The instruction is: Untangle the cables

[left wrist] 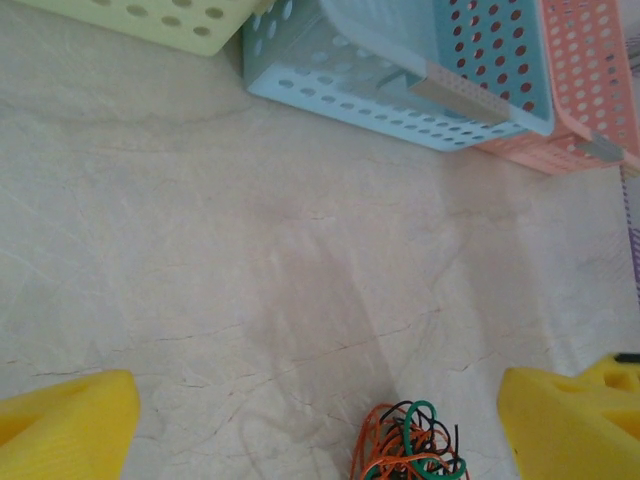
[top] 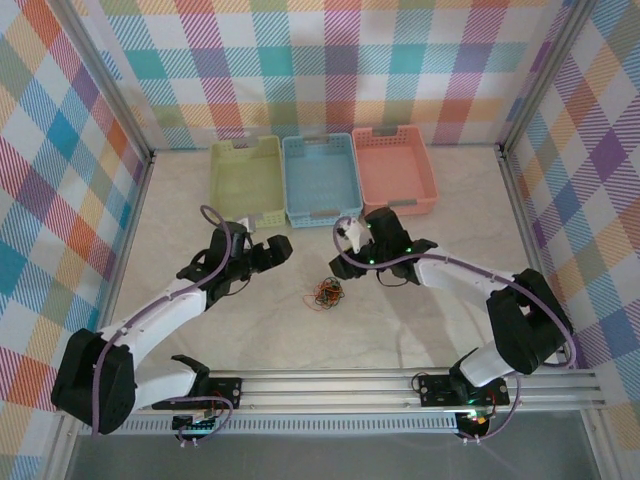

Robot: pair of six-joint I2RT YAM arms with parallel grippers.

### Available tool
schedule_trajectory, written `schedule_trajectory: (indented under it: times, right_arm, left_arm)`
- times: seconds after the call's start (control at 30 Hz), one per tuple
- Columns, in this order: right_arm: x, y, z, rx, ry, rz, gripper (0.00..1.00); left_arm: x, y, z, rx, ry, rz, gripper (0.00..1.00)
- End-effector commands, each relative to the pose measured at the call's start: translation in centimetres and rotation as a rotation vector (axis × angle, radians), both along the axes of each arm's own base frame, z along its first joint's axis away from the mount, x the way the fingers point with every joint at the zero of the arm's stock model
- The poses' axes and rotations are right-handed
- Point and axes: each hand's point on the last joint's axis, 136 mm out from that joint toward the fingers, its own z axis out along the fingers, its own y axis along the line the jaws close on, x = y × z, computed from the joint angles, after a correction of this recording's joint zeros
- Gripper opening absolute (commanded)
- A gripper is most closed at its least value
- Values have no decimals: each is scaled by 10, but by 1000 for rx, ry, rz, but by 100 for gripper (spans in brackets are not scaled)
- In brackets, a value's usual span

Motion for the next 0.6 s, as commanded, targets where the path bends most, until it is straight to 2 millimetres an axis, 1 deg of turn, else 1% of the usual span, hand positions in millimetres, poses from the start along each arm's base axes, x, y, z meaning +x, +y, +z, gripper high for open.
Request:
schedule_trajectory:
  times: [0.0, 0.17, 0.3, 0.57]
  right_arm:
    - [-11, 4, 4, -20, -76, 123, 37]
    - [-10, 5, -6, -39, -58, 130, 31]
    - [-10, 7, -17, -78, -51, 134, 31]
    - [-14, 14, -29, -93, -22, 173, 33]
  left_arm:
    - [0, -9, 2, -18, -19, -34, 92]
    - [-1, -10, 4, -35, -13, -33, 92]
    - [-1, -9, 5, -26, -18, -33, 91]
    - [-2, -10, 4, -25, -8, -36, 91]
